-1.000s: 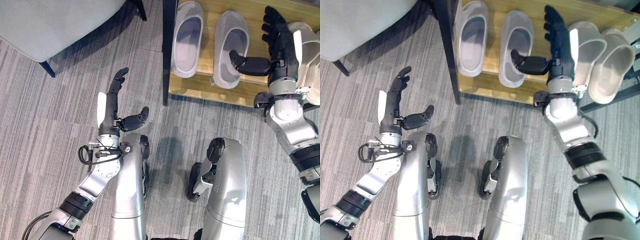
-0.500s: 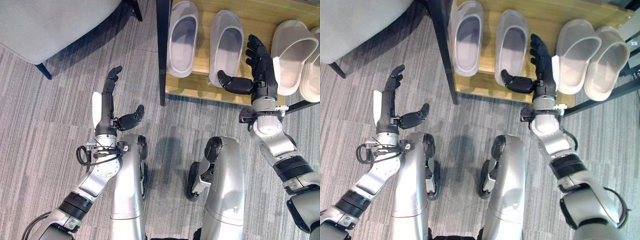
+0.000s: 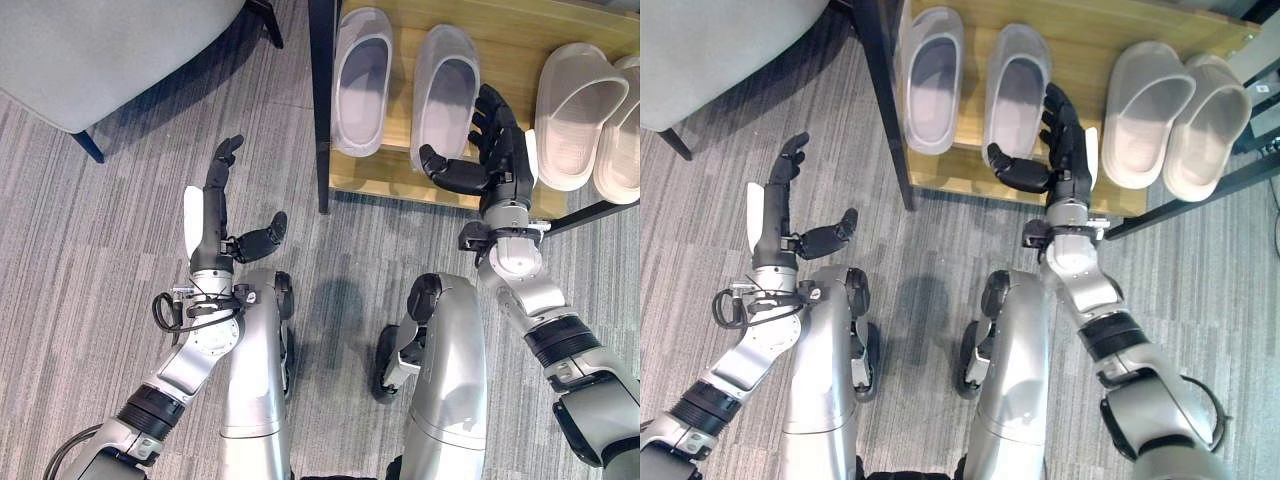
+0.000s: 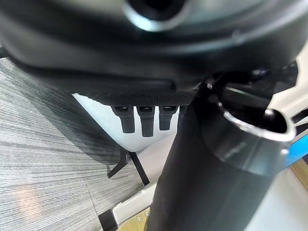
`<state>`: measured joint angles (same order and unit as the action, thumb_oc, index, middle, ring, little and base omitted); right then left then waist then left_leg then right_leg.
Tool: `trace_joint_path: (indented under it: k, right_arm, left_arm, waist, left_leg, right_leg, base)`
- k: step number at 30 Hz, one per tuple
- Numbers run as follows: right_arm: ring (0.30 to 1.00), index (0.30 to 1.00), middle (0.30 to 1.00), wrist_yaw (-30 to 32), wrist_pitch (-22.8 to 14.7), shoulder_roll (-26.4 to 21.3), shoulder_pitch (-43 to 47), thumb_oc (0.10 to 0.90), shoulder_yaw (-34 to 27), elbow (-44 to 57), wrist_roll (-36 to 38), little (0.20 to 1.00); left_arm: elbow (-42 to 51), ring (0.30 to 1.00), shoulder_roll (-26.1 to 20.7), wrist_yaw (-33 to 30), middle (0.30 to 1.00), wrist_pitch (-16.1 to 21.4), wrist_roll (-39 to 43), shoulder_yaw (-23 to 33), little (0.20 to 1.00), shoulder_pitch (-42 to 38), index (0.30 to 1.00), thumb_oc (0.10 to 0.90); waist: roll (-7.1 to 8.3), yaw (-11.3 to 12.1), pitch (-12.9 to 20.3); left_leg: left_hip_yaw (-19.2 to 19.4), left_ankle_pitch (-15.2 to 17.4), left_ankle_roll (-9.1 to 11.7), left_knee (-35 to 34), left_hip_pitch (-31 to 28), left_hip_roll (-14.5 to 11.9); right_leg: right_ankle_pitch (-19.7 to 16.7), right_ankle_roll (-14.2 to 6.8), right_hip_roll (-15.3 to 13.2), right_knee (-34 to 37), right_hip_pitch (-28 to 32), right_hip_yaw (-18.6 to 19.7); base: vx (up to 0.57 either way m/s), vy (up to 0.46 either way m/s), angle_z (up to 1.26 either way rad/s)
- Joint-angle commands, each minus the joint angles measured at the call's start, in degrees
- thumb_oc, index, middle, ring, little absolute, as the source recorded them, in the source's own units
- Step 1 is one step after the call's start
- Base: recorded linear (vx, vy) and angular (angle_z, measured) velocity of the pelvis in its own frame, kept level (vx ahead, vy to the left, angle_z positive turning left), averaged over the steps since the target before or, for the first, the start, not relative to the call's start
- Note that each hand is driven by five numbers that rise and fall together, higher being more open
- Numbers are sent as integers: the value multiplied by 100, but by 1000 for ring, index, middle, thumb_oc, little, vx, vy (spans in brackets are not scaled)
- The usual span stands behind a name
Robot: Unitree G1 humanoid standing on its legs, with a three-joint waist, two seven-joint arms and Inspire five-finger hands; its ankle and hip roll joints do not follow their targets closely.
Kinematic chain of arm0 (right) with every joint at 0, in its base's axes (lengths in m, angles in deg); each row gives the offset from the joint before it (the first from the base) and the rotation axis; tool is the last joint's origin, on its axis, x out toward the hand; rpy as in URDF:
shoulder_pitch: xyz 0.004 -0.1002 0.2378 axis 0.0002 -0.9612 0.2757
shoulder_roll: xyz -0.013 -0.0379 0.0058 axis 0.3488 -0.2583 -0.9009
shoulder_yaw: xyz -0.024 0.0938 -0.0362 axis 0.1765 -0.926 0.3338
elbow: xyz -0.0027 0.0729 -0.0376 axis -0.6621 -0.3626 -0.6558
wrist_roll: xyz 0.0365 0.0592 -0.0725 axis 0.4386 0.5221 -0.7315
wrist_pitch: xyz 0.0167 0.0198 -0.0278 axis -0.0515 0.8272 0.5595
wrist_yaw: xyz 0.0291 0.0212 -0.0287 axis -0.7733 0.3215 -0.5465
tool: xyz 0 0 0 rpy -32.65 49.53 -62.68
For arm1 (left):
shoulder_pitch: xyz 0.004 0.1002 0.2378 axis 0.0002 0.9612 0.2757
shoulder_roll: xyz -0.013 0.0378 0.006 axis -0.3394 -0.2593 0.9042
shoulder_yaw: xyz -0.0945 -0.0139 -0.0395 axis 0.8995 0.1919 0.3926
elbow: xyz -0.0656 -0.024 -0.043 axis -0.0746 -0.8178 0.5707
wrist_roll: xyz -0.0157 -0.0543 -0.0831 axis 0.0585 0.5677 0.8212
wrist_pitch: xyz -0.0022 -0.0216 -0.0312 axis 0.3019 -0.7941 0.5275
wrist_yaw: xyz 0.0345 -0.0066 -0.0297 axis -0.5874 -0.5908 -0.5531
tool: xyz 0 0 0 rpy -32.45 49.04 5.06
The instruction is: Arrange the slippers neatly on the shoe rack.
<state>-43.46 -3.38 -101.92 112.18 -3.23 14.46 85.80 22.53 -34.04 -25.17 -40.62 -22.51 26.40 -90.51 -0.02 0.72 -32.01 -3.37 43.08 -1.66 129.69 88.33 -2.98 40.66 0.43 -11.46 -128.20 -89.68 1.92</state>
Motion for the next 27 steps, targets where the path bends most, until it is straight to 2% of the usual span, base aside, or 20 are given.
trace_joint_path:
  k: [1,10,13,14,16,17,20,27]
  right_arm:
    - [900,900,900,-149,-464,18,474,800,-232,566,46,900]
    - [900,900,900,-48,-317,229,1106,800,163,106,-240,900]
    - [900,900,900,-18,-234,244,1198,800,282,64,-428,900]
    - [900,900,900,96,-189,208,1239,800,309,78,-697,900]
    - [900,900,900,236,-175,220,1183,800,224,148,-857,900]
    - [900,900,900,628,-159,283,1099,800,7,224,-1395,900]
    - [900,900,900,1017,-138,363,993,800,-316,146,-1879,900]
    - [900,900,900,1553,-246,480,694,800,-934,132,-1985,900]
  left_arm:
    - [245,900,149,-134,900,196,-379,-311,900,164,900,800]
    - [191,900,153,-103,900,229,-340,-368,900,67,900,800]
    - [187,900,165,-88,900,237,-334,-377,900,66,900,800]
    - [175,900,172,-92,900,242,-331,-386,900,61,900,800]
    - [176,900,183,-104,900,238,-338,-387,900,79,900,800]
    - [173,900,207,-163,900,229,-353,-360,900,58,900,800]
    - [132,900,212,-230,900,232,-437,-306,900,20,900,800]
    - [205,900,203,-363,900,236,-536,-346,900,64,900,800]
  waist:
    - [153,283,222]
    - [116,361,222]
    - [112,370,222]
    - [118,375,222]
    - [119,367,222]
    - [115,356,222]
    - [102,334,222]
    - [92,281,222]
  left_leg:
    - [-354,327,-61,34,162,127]
    - [-367,320,-58,50,162,132]
    - [-371,317,-54,51,162,141]
    - [-376,320,-57,50,162,150]
    - [-378,325,-61,51,162,156]
    - [-373,319,-64,50,162,158]
    - [-362,325,-71,49,162,175]
    - [-322,309,-84,56,162,207]
  right_leg:
    - [224,150,-23,-212,-27,215]
    - [221,150,-23,-214,-27,207]
    - [219,155,-29,-211,-27,199]
    - [206,149,-29,-208,-27,199]
    - [204,150,-30,-208,-27,195]
    - [194,140,-26,-200,-27,197]
    - [194,135,-14,-197,-27,203]
    - [193,142,-17,-216,-27,189]
  base:
    - [0,0,0]
    - [0,0,0]
    - [0,0,0]
    - [0,0,0]
    - [0,0,0]
    - [0,0,0]
    - [0,0,0]
    - [0,0,0]
